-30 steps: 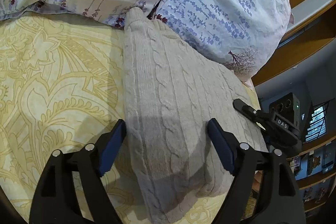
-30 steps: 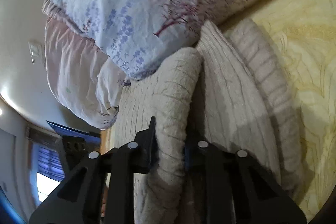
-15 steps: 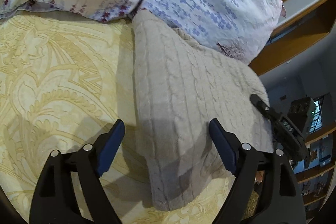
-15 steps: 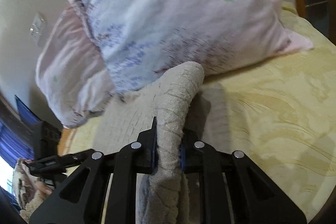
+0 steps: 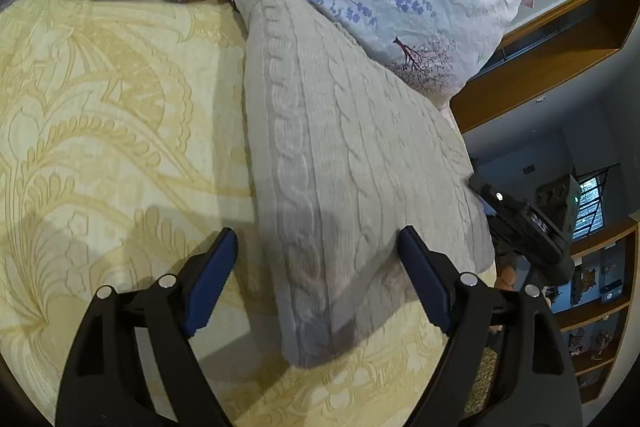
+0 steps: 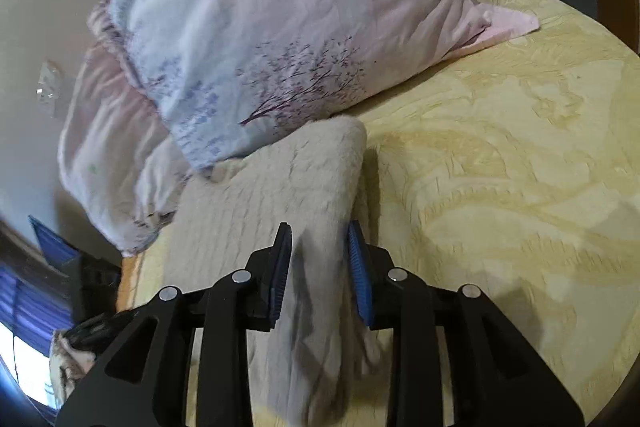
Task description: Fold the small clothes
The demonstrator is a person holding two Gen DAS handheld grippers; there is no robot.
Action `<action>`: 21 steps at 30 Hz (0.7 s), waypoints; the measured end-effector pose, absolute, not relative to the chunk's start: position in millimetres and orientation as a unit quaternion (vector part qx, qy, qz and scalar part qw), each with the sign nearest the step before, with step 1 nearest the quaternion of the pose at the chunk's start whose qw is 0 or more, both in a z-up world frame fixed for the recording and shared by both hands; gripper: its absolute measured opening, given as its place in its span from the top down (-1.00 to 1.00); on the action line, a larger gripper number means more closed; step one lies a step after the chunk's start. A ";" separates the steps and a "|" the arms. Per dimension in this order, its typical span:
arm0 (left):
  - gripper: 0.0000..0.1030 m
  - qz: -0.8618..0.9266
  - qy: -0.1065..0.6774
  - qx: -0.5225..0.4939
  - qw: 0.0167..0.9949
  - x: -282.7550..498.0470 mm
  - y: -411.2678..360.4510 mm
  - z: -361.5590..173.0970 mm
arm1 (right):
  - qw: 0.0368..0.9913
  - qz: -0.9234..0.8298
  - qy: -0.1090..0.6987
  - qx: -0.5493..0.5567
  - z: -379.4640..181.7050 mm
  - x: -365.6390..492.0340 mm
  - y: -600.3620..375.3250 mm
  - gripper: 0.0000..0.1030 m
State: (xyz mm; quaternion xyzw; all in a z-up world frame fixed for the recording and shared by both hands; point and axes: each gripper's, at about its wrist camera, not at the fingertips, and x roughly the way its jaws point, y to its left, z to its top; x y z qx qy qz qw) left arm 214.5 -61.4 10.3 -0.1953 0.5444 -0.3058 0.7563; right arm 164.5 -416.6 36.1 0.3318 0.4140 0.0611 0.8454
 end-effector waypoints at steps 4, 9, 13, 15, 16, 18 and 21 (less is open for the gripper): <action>-0.57 -0.306 0.542 -0.180 0.762 201.5 -62.7 10.9 | 0.837 0.082 0.424 0.335 35.1 145.8 -410.2 0.41; -0.57 -0.297 0.536 -0.143 0.777 183.3 -65.9 13.9 | 0.840 0.096 0.424 0.324 35.7 134.6 -401.8 0.41; -0.36 -0.285 0.533 -0.120 0.788 175.0 -69.2 14.9 | 0.841 0.096 0.429 0.314 30.9 128.5 -398.2 0.44; -0.25 -0.280 0.533 -0.114 0.790 173.3 -70.8 14.5 | 0.848 0.092 0.423 0.306 31.8 126.0 -396.4 0.74; -0.25 -0.278 0.533 -0.111 0.792 172.4 -71.5 14.8 | 0.850 0.092 0.417 0.307 33.2 124.8 -397.7 0.74; -0.25 -0.272 0.532 -0.100 0.796 170.7 -74.5 15.8 | 0.858 0.086 0.394 0.318 39.7 121.6 -403.6 0.76; -0.30 -0.265 0.529 -0.089 0.802 169.6 -77.6 16.0 | 0.862 0.072 0.382 0.326 41.0 121.0 -410.1 0.77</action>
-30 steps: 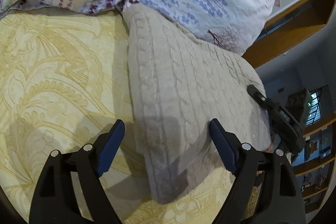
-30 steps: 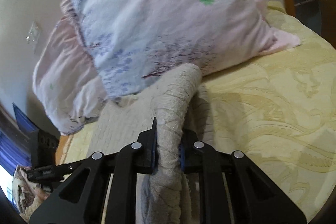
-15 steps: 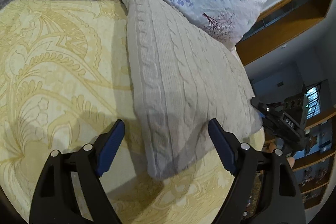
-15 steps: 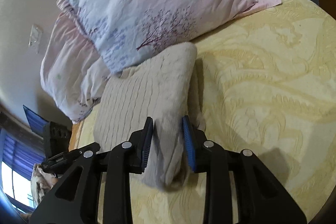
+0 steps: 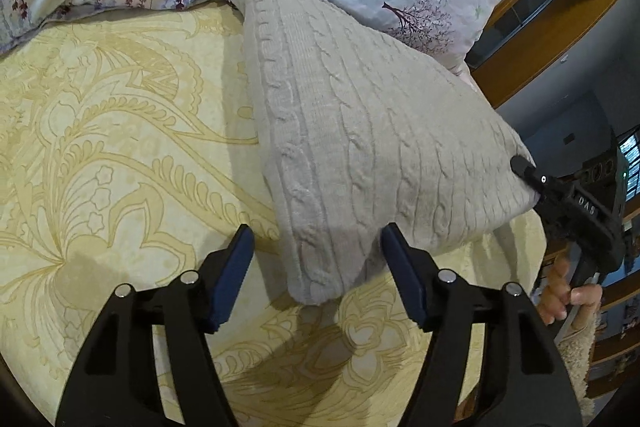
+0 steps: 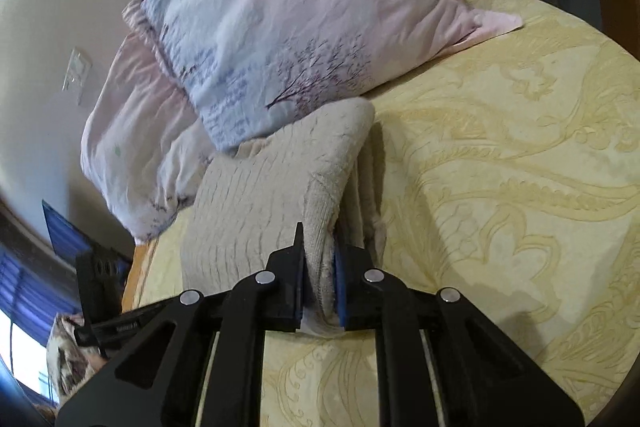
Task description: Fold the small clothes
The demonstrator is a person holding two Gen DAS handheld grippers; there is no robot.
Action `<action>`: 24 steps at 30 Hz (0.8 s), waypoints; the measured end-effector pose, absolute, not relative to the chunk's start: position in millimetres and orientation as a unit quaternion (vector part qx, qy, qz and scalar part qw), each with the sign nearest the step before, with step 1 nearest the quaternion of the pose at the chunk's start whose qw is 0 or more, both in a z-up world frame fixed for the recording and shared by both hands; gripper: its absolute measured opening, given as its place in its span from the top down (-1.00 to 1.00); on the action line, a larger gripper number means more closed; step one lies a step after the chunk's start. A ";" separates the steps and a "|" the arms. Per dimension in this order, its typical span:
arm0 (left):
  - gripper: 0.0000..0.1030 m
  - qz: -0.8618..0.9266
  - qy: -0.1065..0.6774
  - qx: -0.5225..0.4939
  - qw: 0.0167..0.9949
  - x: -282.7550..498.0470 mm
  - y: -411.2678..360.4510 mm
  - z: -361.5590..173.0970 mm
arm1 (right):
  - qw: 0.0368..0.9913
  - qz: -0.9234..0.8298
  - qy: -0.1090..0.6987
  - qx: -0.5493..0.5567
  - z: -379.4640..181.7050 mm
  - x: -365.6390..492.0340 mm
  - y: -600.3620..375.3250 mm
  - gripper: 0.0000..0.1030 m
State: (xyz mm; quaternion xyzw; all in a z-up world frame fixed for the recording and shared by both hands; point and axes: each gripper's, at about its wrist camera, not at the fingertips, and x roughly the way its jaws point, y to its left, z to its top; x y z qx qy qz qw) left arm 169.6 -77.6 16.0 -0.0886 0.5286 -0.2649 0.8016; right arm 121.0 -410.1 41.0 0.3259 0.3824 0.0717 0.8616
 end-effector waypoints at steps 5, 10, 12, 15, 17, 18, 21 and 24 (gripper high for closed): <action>-0.37 -0.260 0.523 -0.068 0.809 168.5 -80.9 14.9 | 0.845 0.043 0.418 0.330 13.8 123.9 -415.0 0.77; -0.40 -0.261 0.523 -0.060 0.809 171.1 -83.4 13.6 | 0.839 0.056 0.425 0.334 19.8 125.3 -417.6 0.54; -0.41 -0.262 0.525 -0.063 0.807 173.2 -82.3 14.4 | 0.837 0.053 0.425 0.341 25.9 127.9 -421.9 0.21; -0.42 -0.268 0.525 -0.087 0.803 181.1 -78.8 16.8 | 0.837 0.049 0.412 0.358 34.6 138.5 -432.3 -0.11; -0.43 -0.270 0.525 -0.116 0.799 191.9 -72.3 19.1 | 0.830 0.058 0.413 0.371 37.6 158.1 -438.2 -0.11; -0.44 -0.270 0.526 -0.125 0.797 196.3 -70.4 19.8 | 0.827 0.060 0.415 0.374 37.0 166.2 -440.8 -0.11; -0.44 -0.267 0.528 -0.144 0.793 213.8 -69.6 20.9 | 0.818 0.056 0.434 0.374 31.7 205.4 -444.3 -0.11; -0.45 -0.272 0.532 -0.163 0.785 233.1 -72.3 20.9 | 0.804 0.047 0.458 0.375 19.8 239.0 -446.7 -0.11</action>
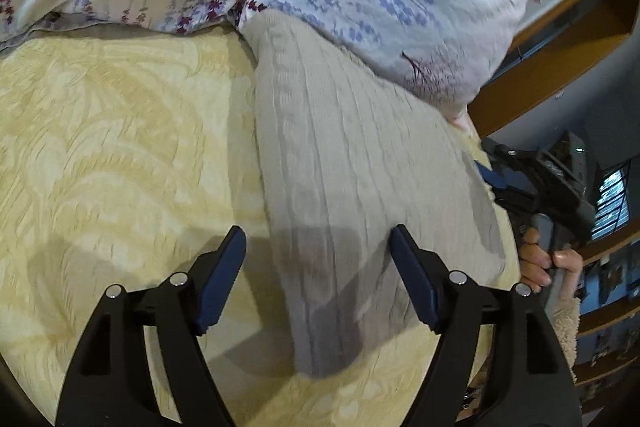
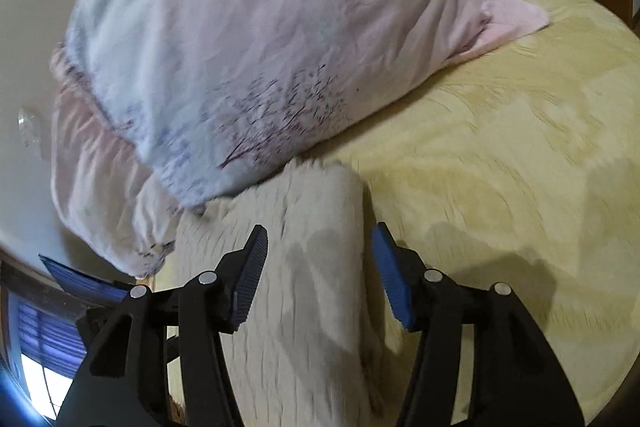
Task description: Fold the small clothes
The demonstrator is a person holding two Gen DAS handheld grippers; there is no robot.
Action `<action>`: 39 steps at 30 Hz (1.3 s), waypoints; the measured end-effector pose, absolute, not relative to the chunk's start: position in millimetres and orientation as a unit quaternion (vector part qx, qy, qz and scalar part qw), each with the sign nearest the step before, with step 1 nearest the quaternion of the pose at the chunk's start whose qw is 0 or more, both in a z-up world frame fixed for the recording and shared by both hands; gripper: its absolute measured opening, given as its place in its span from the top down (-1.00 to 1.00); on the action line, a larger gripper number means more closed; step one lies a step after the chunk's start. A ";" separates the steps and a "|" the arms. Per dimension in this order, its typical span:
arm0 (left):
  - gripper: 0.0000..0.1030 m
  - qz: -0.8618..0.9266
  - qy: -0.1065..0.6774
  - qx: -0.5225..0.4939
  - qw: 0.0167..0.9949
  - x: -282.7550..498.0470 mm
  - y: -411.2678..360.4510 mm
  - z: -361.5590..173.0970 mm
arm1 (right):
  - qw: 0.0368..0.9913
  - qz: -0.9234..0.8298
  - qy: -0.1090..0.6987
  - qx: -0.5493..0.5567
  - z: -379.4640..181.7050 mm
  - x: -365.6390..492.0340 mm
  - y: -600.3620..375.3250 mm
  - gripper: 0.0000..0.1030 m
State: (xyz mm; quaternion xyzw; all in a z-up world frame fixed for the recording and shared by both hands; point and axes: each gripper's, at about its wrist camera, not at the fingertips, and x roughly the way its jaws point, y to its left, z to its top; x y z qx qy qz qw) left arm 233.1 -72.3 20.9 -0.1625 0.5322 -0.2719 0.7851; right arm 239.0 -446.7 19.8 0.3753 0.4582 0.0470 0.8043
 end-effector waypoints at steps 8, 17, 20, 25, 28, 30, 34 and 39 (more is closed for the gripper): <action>-0.44 -0.266 0.541 -0.216 0.768 278.9 -73.2 10.5 | 0.774 0.072 0.478 0.409 -7.9 276.9 -444.8 0.61; -0.22 -0.276 0.528 -0.239 0.767 289.0 -72.1 11.6 | 0.888 0.099 0.322 0.312 67.1 239.4 -433.3 0.82; -0.16 -0.272 0.528 -0.239 0.768 286.2 -74.5 9.5 | 0.863 0.031 0.402 0.305 25.4 260.1 -436.8 0.82; -0.17 -0.273 0.537 -0.248 0.759 283.5 -80.0 4.7 | 0.831 0.024 0.442 0.336 -3.7 265.0 -441.3 0.73; -0.21 -0.283 0.536 -0.249 0.755 276.3 -73.5 8.4 | 0.835 0.031 0.430 0.341 14.3 248.2 -452.0 -0.04; -0.26 -0.292 0.532 -0.252 0.754 268.8 -64.1 11.3 | 0.839 0.044 0.421 0.343 22.3 234.2 -458.0 -0.46; -0.37 -0.306 0.530 -0.240 0.754 256.0 -63.2 13.9 | 0.818 0.074 0.438 0.366 17.0 213.2 -460.8 -0.47; -0.43 -0.306 0.538 -0.221 0.753 251.0 -74.3 10.3 | 0.790 0.093 0.469 0.383 -5.2 215.2 -450.6 -0.47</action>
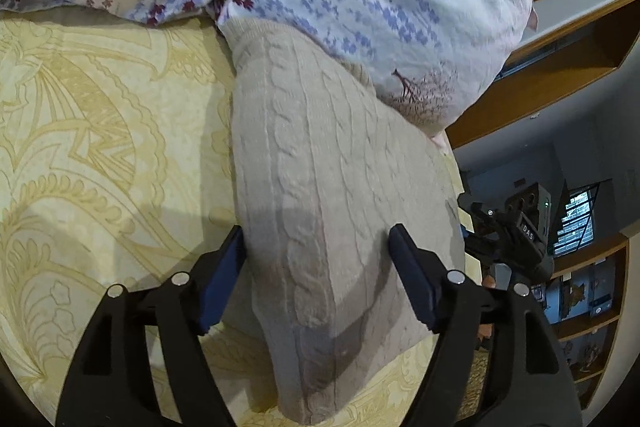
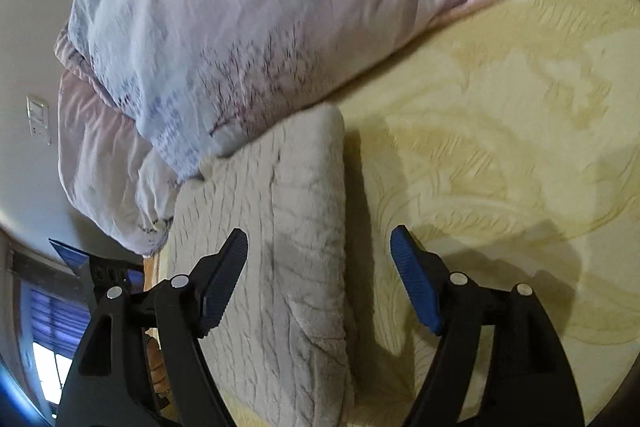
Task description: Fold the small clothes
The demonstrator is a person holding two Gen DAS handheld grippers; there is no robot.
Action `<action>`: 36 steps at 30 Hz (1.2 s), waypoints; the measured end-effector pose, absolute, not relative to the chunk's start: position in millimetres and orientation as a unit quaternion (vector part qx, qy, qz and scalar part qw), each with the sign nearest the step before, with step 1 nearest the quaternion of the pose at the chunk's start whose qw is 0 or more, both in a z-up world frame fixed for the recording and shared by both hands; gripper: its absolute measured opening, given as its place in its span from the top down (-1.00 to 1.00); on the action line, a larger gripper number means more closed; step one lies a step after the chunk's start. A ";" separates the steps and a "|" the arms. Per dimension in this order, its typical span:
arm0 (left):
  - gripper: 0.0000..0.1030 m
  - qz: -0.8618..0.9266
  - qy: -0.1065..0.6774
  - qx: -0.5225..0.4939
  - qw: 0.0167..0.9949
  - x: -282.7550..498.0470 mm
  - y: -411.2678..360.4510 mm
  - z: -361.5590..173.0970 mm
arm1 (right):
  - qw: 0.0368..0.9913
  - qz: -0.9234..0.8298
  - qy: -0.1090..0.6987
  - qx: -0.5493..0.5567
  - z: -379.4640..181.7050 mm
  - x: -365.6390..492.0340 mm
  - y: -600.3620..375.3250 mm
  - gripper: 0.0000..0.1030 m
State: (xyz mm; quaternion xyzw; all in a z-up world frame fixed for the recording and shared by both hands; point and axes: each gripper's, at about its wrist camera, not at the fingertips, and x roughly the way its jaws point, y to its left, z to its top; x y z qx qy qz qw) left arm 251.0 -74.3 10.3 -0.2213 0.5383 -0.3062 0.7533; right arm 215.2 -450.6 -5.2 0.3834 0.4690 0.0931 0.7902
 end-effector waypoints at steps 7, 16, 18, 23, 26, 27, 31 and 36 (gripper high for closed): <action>-0.49 -0.309 0.543 -0.217 0.749 255.4 -86.2 3.8 | 0.778 0.137 0.471 0.393 -14.8 219.7 -436.7 -0.45; -0.50 -0.310 0.538 -0.229 0.749 258.5 -93.9 2.8 | 0.768 0.174 0.465 0.404 -24.6 220.0 -425.4 0.13; -0.40 -0.309 0.538 -0.236 0.748 259.5 -93.7 0.9 | 0.763 0.179 0.463 0.414 -27.1 218.8 -426.1 0.25; -0.02 -0.312 0.530 -0.245 0.750 258.2 -89.2 1.6 | 0.769 0.183 0.449 0.416 -24.4 213.3 -424.2 0.36; 0.13 -0.320 0.523 -0.237 0.754 256.3 -88.8 7.1 | 0.778 0.184 0.440 0.409 -17.2 209.4 -420.7 0.39; 0.16 -0.321 0.521 -0.236 0.755 255.4 -88.2 8.6 | 0.781 0.185 0.436 0.407 -13.3 208.2 -417.6 0.40; 0.20 -0.332 0.513 -0.231 0.757 248.5 -81.0 17.8 | 0.792 0.193 0.425 0.394 2.1 200.3 -408.0 0.42; 0.20 -0.335 0.488 -0.207 0.779 231.2 -48.6 41.6 | 0.808 0.215 0.417 0.356 22.2 195.5 -370.3 0.44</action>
